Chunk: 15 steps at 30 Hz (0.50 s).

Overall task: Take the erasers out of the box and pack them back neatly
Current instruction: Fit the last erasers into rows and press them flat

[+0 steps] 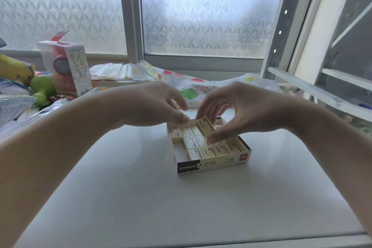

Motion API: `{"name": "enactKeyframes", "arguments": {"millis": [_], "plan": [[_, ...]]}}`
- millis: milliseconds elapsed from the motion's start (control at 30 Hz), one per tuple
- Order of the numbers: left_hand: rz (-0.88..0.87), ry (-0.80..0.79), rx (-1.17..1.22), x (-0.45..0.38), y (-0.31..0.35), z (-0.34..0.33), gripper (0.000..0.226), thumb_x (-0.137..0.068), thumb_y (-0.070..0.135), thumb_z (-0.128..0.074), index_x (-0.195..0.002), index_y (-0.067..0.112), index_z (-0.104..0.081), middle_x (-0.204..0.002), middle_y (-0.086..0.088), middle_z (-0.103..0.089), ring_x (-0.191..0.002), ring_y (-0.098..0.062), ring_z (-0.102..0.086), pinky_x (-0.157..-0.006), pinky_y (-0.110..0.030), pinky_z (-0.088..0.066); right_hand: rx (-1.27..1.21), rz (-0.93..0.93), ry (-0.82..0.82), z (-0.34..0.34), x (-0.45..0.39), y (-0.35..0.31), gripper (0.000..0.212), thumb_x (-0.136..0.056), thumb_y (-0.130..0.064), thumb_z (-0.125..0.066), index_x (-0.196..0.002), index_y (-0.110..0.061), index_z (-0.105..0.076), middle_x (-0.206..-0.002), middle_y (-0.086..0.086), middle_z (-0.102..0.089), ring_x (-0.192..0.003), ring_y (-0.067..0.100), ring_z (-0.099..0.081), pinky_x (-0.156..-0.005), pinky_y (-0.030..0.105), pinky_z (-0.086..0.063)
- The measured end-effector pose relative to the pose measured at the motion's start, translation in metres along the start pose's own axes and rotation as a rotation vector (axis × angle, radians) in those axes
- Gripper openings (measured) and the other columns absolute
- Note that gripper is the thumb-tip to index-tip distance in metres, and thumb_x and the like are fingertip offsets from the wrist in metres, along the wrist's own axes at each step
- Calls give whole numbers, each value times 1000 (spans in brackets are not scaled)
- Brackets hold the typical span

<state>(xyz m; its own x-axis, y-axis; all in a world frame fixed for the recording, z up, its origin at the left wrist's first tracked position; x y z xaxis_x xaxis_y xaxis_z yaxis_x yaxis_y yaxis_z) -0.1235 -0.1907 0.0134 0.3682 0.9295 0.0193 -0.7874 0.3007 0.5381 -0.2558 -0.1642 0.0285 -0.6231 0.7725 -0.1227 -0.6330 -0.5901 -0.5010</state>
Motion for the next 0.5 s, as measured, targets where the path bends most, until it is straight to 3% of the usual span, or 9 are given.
{"name": "enactKeyframes", "arguments": {"millis": [133, 333, 500], "plan": [[-39, 84, 20, -1, 4, 8, 17, -89, 33, -71, -106, 35, -72, -92, 21, -71, -92, -1, -67, -80, -23, -51, 11, 5, 17, 1, 0, -2, 39, -72, -28, -92, -109, -29, -77, -96, -13, -78, -95, 3, -71, -91, 21, -54], [-22, 204, 18, -3, -1, 18, 14, -89, 23, -65, -98, 31, -74, -87, 15, -70, -88, -6, -66, -66, -21, -47, -31, 22, 51, -8, -2, -11, 32, -74, -41, -88, -104, -28, -82, -97, -11, -79, -95, 5, -72, -94, 33, -56], [-13, 172, -15, -8, -8, 10, 14, -85, 19, -66, -91, 27, -76, -82, 6, -76, -80, -7, -70, -73, -26, -54, -151, 68, 66, -26, -9, -24, 24, -72, -30, -92, -94, -31, -82, -88, -8, -80, -85, 5, -74, -88, 31, -58]]}}
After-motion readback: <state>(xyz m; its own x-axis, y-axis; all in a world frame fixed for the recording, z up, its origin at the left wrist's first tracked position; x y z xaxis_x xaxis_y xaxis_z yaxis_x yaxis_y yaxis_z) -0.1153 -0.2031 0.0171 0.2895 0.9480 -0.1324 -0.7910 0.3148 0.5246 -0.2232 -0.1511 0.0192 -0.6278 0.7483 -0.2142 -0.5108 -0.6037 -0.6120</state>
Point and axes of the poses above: each hand's wrist, its own x-axis away from the middle knuckle, its own z-axis out of the back of the hand, y = z × x, the point moved 10 cm from there along -x, towards the middle knuckle
